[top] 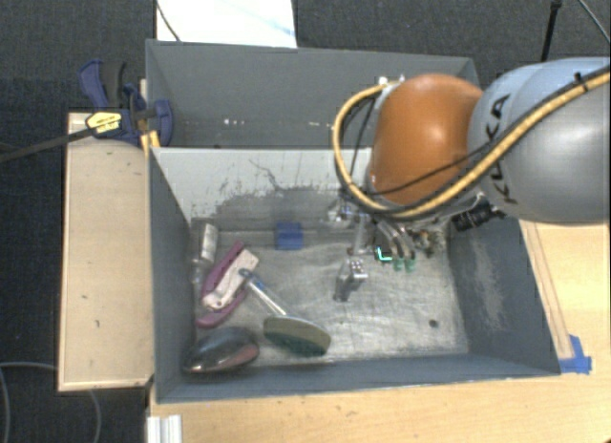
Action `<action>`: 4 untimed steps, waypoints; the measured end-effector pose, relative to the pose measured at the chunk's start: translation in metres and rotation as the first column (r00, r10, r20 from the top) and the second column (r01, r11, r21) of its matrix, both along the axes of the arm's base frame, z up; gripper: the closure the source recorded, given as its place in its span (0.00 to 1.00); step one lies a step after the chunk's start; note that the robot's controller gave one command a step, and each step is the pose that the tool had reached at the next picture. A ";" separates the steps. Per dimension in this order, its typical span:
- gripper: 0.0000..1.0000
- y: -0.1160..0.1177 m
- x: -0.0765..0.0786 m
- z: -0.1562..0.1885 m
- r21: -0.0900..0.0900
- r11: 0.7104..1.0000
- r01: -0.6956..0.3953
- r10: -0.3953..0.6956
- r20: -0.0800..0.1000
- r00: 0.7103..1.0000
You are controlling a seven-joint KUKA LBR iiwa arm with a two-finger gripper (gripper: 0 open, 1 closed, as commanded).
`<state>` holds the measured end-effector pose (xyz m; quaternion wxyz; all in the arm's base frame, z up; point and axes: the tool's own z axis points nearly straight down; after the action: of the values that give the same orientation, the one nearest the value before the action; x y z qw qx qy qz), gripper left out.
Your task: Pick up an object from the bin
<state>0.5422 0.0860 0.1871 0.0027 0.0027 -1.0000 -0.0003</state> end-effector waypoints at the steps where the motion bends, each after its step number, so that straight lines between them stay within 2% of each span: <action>1: 0.00 0.033 -0.049 -0.096 -0.001 0.993 -0.120 0.120 -0.008 0.993; 2: 0.00 0.076 -0.055 -0.116 0.001 0.985 -0.173 0.173 0.009 0.985; 3: 0.00 0.020 -0.033 -0.098 -0.003 0.918 -0.396 0.396 0.011 0.918; 4: 0.00 0.083 -0.050 -0.116 -0.001 0.802 -0.597 0.597 0.009 0.802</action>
Offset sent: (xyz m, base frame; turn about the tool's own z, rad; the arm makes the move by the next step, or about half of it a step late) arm -0.0457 0.0316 -0.0929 -0.1184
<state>0.4926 0.1693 0.0710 -0.0018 0.3172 -0.9484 -0.0004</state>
